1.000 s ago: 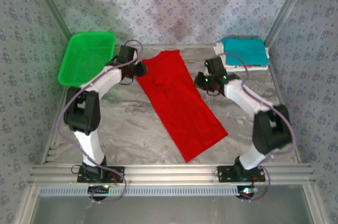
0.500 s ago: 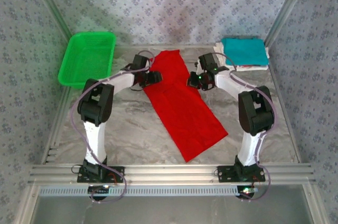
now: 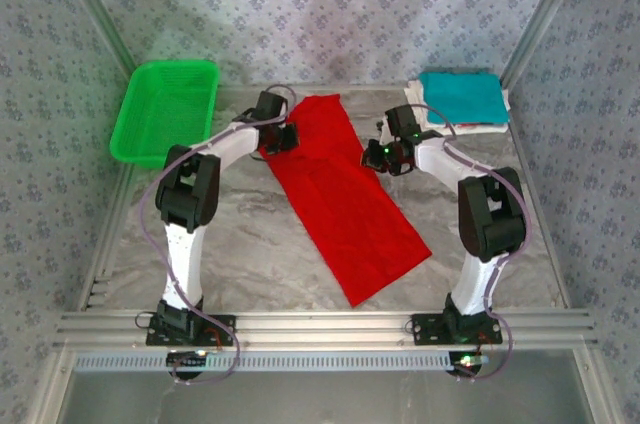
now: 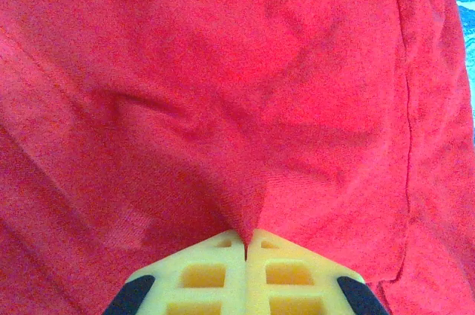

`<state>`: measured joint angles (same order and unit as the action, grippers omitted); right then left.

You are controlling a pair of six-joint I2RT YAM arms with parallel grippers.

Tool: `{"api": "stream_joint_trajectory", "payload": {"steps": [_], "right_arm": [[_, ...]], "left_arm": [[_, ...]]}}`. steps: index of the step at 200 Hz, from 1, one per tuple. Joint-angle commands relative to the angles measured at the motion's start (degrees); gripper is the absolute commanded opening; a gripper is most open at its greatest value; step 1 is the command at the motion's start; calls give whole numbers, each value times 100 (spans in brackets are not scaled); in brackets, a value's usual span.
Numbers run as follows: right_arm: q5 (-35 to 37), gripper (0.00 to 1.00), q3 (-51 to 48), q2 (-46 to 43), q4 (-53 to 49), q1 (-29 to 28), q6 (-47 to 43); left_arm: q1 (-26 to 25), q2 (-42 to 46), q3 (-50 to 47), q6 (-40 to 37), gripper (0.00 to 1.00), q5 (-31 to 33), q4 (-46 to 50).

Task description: Fold and stack the t-shirts

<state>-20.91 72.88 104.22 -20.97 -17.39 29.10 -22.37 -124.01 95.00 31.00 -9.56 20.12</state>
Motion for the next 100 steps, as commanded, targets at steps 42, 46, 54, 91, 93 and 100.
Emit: {"api": "stream_joint_trajectory", "payload": {"steps": [42, 46, 54, 91, 93, 100], "right_arm": [[-148, 8, -20, -122, 19, 127, 19], [-155, 8, -22, -113, 25, 134, 22], [-171, 9, -23, -96, 42, 145, 26], [-277, 9, 8, -1, 43, 188, 0], [-281, 9, 20, 1, 41, 191, -1], [-299, 9, 32, 17, 38, 200, -13]], "left_arm": [[-396, 19, 1641, -884, 1, 1587, 2911], [-415, -5, 1821, -927, 4, 1656, 3031], [-450, -69, 2027, -993, 18, 1739, 3297], [-557, 111, 1977, -1076, 47, 1761, 3675], [-558, 172, 1906, -1067, 47, 1746, 3633], [-549, 407, 1611, -1037, 47, 1645, 3379]]}}
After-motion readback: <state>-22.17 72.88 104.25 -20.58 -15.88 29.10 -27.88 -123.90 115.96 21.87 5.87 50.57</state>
